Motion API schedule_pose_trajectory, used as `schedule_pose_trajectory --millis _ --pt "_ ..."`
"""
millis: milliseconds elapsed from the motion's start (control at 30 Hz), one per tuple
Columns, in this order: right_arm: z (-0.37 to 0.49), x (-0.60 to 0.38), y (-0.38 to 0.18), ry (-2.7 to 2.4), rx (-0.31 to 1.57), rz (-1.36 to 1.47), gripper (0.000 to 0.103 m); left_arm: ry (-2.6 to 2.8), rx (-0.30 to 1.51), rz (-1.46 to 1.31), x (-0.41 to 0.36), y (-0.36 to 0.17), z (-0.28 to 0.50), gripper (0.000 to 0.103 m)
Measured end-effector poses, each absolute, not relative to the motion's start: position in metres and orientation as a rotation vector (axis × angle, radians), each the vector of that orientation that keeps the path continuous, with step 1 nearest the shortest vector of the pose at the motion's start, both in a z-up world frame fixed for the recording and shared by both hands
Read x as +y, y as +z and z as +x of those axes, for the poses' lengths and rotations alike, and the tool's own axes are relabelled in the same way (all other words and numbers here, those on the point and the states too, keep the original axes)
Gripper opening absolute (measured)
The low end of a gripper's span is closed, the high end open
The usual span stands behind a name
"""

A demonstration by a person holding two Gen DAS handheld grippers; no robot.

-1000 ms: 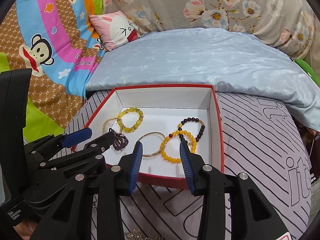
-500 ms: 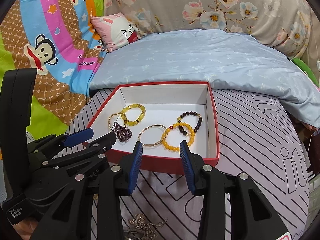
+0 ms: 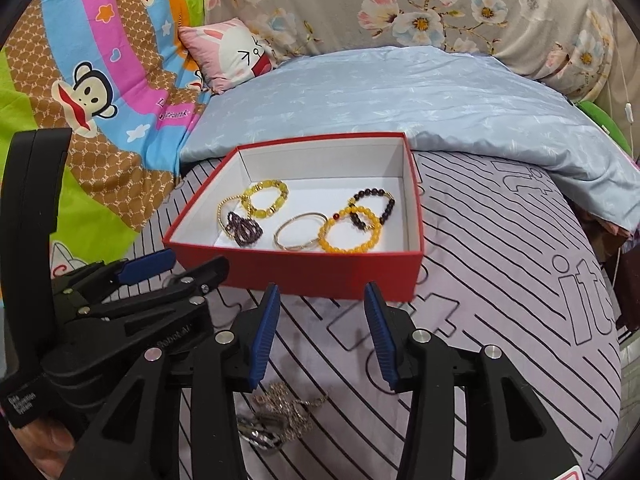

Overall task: Organize jewelry
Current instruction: 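Move both open tools out of the box toward the silver jewelry on the sheet, then lower the left tool onto the silver watch and close it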

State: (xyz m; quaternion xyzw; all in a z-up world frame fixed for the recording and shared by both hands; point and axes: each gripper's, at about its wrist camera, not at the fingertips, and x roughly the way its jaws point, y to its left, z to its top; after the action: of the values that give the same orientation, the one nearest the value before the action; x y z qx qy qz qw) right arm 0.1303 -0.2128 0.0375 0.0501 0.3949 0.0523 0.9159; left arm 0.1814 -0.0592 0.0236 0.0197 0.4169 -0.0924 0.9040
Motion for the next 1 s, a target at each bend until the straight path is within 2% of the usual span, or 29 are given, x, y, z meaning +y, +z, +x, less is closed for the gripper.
schedule_pose_trajectory --millis 167,367,1000 --pt "0.113 -0.220 0.025 0.092 0.843 0.104 0.049 -0.178 0.881 0.029 -0.051 0.017 0.170 0.059" --pt "0.094 -0.218 0.004 0.097 0.903 0.091 0.049 -0.166 0.921 0.022 -0.041 0.002 0.156 0.064" --pt "0.065 -0.196 -0.027 0.144 0.994 0.083 0.049 -0.207 1.024 0.009 -0.024 -0.025 0.109 0.065"
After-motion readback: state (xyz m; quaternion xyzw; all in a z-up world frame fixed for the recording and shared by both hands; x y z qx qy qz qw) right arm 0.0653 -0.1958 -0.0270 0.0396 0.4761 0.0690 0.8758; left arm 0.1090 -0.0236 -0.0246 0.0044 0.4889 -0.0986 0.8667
